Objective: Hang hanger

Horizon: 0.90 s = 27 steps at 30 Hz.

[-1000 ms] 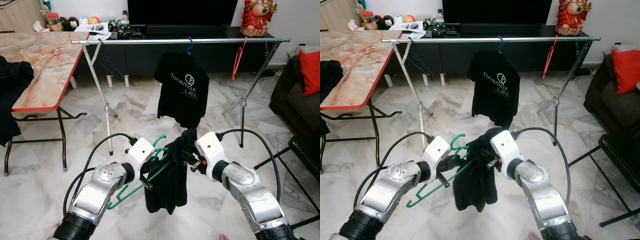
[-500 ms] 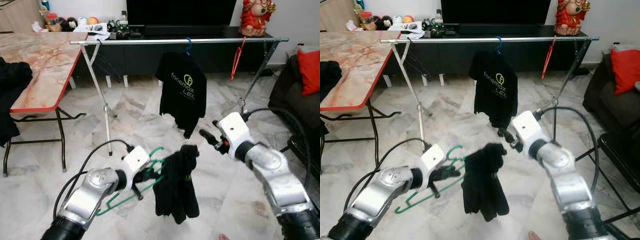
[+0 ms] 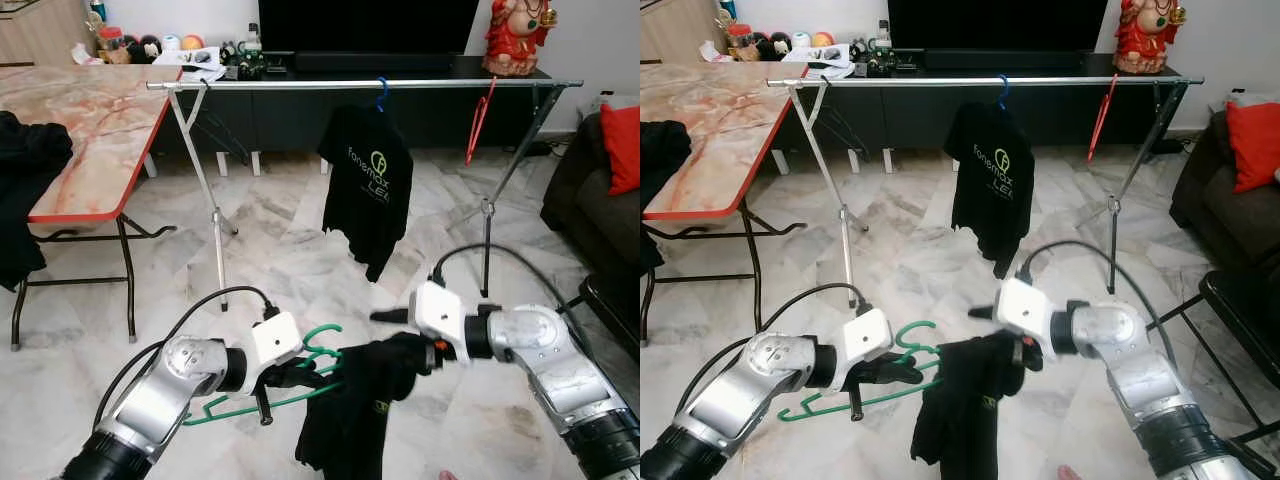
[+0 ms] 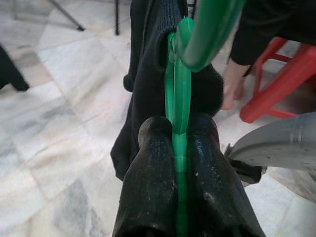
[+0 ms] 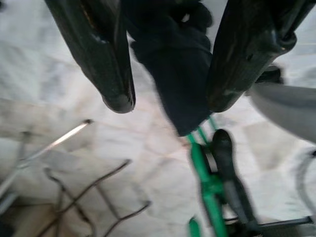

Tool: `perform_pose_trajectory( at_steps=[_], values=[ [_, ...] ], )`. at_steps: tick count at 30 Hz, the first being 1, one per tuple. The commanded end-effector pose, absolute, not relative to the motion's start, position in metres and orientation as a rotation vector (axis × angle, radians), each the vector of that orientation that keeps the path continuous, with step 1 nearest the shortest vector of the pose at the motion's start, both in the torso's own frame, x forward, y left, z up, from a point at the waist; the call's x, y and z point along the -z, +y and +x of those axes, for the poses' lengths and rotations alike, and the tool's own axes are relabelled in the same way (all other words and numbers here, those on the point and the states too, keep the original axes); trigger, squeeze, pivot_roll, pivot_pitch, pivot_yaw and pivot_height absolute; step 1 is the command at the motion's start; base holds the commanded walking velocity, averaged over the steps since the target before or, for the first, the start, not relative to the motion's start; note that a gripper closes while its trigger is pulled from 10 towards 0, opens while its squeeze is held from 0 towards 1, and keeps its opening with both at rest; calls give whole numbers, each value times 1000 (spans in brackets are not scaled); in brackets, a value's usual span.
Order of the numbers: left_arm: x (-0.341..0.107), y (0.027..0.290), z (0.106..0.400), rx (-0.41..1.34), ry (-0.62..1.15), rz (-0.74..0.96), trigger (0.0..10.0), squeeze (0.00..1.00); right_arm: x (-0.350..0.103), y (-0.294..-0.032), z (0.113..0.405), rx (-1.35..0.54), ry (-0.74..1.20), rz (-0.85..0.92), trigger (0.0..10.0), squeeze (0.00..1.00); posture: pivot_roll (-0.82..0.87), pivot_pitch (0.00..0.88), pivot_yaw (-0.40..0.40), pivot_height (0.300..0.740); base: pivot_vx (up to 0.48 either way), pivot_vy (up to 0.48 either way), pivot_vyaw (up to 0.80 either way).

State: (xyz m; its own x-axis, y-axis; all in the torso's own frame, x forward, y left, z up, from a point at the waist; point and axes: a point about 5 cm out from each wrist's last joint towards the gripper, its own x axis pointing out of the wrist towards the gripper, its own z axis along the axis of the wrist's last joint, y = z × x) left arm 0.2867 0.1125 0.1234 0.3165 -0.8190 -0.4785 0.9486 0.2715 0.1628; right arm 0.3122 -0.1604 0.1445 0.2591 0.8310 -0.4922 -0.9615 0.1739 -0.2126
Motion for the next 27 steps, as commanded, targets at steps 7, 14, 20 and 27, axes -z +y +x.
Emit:
perform_pose_trajectory(
  at_steps=[7,14,20,27],
  values=[
    [-137,103,283,1326,276,486,10000,0,-148,-160,313,-1447,276,-491,10000,0,43,38,-13,740,0,0,0],
    [-139,94,278,1431,270,519,10000,0,-141,-156,313,-1561,311,-365,10000,0,50,43,-9,740,0,0,0],
    [-139,92,278,1451,275,530,10000,0,-134,-156,310,-1621,363,-319,10000,0,54,49,-9,740,0,0,0],
    [-137,91,284,1419,289,503,10000,0,-142,-165,312,-1655,354,-247,10000,0,64,78,-6,740,0,0,0]
  ],
)
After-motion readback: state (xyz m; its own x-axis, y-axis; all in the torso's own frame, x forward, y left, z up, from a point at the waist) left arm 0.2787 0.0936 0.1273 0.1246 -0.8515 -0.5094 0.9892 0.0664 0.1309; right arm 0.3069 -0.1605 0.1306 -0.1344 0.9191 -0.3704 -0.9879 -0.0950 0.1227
